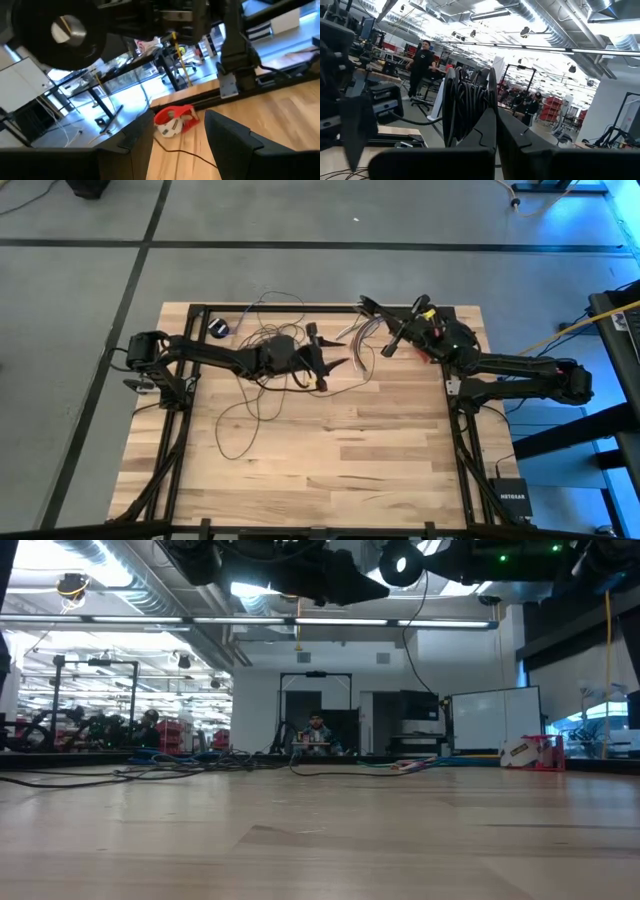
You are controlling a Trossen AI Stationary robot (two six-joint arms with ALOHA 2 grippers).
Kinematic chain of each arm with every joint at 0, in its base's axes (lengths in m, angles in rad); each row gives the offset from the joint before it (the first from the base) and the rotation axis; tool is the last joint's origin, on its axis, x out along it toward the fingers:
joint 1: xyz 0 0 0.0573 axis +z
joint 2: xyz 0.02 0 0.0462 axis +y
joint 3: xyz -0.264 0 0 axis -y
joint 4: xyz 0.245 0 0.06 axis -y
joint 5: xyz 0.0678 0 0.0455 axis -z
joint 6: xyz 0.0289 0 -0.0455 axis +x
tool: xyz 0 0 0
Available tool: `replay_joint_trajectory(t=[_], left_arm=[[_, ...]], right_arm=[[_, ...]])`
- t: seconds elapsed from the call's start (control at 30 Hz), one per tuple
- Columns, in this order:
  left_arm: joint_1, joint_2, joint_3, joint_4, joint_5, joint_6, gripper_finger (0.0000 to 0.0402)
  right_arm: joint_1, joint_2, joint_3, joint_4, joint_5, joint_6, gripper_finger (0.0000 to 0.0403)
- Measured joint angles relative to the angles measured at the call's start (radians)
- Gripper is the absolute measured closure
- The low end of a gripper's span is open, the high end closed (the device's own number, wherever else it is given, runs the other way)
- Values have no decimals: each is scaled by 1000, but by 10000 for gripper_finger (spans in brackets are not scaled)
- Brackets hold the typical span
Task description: Coiling cords
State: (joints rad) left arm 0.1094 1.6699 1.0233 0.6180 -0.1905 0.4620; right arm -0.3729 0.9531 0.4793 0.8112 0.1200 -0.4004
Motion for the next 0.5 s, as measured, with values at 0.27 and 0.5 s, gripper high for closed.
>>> replay_joint_trajectory(t=[0.27,0.5], left_arm=[[17,17,1,59,73,-108,233],[18,140,48,156,79,-111,233]], right_arm=[[0,0,0,3,-1,-1,396],[0,0,0,0,-3,-7,395]])
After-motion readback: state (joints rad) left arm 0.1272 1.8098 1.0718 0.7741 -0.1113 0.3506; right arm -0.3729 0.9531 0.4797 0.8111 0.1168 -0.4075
